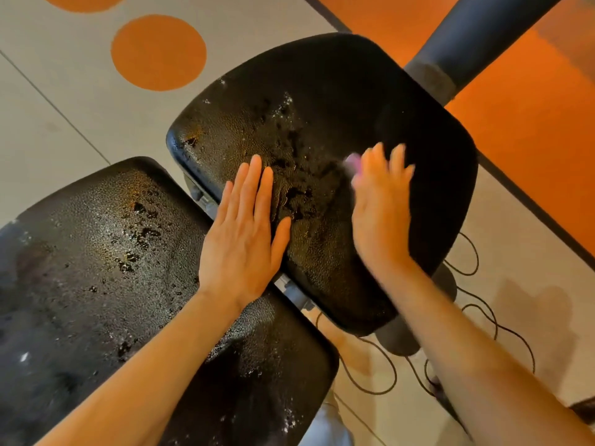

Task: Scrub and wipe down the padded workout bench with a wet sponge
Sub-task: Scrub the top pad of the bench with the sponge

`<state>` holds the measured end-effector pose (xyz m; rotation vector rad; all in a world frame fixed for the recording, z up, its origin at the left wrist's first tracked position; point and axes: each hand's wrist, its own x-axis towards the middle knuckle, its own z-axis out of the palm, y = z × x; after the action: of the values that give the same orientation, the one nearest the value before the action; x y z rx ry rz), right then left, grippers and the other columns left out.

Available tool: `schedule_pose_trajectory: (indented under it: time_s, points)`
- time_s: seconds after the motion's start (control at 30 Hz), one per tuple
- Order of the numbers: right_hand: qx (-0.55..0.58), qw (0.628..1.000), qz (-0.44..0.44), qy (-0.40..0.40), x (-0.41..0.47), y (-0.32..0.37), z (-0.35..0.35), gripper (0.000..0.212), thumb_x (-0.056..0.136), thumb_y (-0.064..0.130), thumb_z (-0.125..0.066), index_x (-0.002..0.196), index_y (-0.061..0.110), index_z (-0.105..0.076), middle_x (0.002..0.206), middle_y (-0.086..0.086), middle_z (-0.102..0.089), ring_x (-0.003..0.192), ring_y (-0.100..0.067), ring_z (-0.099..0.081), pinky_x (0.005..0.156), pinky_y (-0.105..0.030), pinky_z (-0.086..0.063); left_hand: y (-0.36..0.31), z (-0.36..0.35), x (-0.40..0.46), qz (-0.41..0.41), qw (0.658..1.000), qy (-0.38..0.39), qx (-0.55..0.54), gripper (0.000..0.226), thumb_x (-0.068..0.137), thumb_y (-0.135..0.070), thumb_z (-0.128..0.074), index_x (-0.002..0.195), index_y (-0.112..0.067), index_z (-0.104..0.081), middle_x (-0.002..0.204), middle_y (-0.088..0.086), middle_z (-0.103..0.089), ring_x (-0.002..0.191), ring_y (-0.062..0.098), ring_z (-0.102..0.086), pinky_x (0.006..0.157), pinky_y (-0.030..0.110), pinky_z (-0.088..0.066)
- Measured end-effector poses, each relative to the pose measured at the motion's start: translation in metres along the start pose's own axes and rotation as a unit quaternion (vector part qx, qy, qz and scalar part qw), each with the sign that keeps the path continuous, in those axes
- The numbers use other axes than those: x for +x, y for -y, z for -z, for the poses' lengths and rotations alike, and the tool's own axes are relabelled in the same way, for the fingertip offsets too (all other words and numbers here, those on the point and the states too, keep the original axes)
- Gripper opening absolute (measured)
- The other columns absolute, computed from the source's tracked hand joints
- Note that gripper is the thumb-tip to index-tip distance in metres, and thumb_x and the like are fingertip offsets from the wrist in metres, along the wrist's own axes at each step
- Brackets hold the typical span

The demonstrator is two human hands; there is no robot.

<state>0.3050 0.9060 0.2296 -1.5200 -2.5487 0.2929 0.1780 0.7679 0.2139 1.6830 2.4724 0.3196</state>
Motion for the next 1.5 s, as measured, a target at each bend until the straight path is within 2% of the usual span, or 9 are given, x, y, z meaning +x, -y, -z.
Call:
schedule_pose_trajectory:
  time_s: [0.1,0.3,0.47,0.67,0.87,1.03,1.23,1.4,1.5]
  points:
    - [0.015,0.997,-0.066,-0.034,-0.003,0.016,-0.012,0.043,0.1,0.017,-0.04,0.141,0.008,-0.039,0.152,-0.014,-0.034,0.145,-0.031,-0.021,0.118,-0.048,-0.024,-0.001,0.0,0.001,-0.004,1.0,0.001,0.0,0.068,0.104,-0.045,-0.025,0.157,-0.005,-0.011,0.165,0.013,-0.003,0.153,0.025,-0.002,0.125,0.04,-0.006]
    - [0.042,0.983,0.165,0.068,-0.079,0.012,-0.006,0.05,0.095,0.012,-0.05,0.142,0.004,-0.039,0.151,-0.014,-0.036,0.145,-0.03,-0.022,0.117,-0.047,-0.025,0.003,0.003,0.003,-0.007,1.0,0.01,-0.016,0.069,0.102,-0.047,-0.024,0.157,-0.007,-0.012,0.166,0.01,-0.005,0.154,0.023,-0.003,0.125,0.037,-0.005]
    - [0.061,0.997,-0.042,-0.022,0.026,0.03,-0.017,0.044,0.1,0.013,-0.041,0.144,0.008,-0.035,0.155,-0.016,-0.026,0.145,-0.037,-0.017,0.116,-0.055,-0.023,0.036,0.015,-0.005,0.009,1.0,-0.009,-0.007,0.068,0.104,-0.045,-0.03,0.156,-0.005,-0.014,0.165,0.013,-0.009,0.153,0.025,-0.008,0.125,0.041,-0.01]
    - [0.071,0.972,0.21,0.083,-0.091,0.032,-0.011,0.046,0.095,0.009,-0.042,0.141,0.007,-0.041,0.152,-0.012,-0.033,0.146,-0.03,-0.017,0.119,-0.047,-0.018,0.049,0.019,-0.01,0.016,1.0,0.0,0.001,0.072,0.102,-0.05,-0.027,0.156,-0.005,-0.013,0.166,0.011,-0.007,0.153,0.023,-0.006,0.125,0.039,-0.01]
    - [0.068,0.998,0.01,-0.017,0.028,0.046,-0.015,0.048,0.1,0.01,-0.042,0.145,0.019,-0.032,0.155,-0.013,-0.027,0.144,-0.039,-0.018,0.111,-0.06,-0.028,0.049,0.017,-0.012,0.01,1.0,-0.006,0.01,0.071,0.103,-0.05,-0.026,0.156,-0.004,-0.013,0.165,0.012,-0.007,0.153,0.024,-0.007,0.125,0.041,-0.012]
    - [0.067,0.97,0.221,0.081,-0.081,0.04,-0.01,0.057,0.091,0.001,-0.053,0.144,0.017,-0.038,0.155,-0.006,-0.03,0.146,-0.033,-0.016,0.115,-0.056,-0.023,0.048,0.02,-0.011,0.014,1.0,0.0,0.011,0.069,0.103,-0.048,-0.025,0.156,-0.005,-0.012,0.166,0.012,-0.005,0.153,0.024,-0.005,0.125,0.041,-0.014]
    - [0.076,0.997,0.029,-0.013,0.026,0.049,-0.02,0.04,0.102,0.016,-0.036,0.142,0.01,-0.04,0.154,-0.011,-0.03,0.147,-0.028,-0.015,0.117,-0.053,-0.02,0.047,0.018,-0.011,0.015,1.0,0.003,0.013,0.069,0.104,-0.047,-0.023,0.157,-0.006,-0.01,0.166,0.011,-0.003,0.153,0.023,-0.005,0.125,0.04,-0.011]
    - [0.105,0.967,0.216,0.081,-0.075,0.047,-0.011,0.043,0.097,0.022,-0.038,0.134,0.005,-0.051,0.146,-0.011,-0.045,0.142,-0.028,-0.03,0.117,-0.046,-0.024,0.046,0.021,-0.011,0.018,1.0,0.004,0.003,0.068,0.103,-0.045,-0.026,0.157,-0.006,-0.012,0.166,0.011,-0.004,0.153,0.023,-0.006,0.124,0.041,-0.014]
    - [0.124,0.981,0.141,0.04,0.004,0.036,-0.011,0.042,0.099,0.023,-0.036,0.134,0.004,-0.05,0.143,-0.015,-0.047,0.137,-0.032,-0.037,0.112,-0.051,-0.033,0.047,0.02,-0.012,0.018,1.0,0.004,0.005,0.068,0.103,-0.046,-0.024,0.157,-0.006,-0.012,0.166,0.011,-0.004,0.153,0.023,-0.006,0.124,0.041,-0.014]
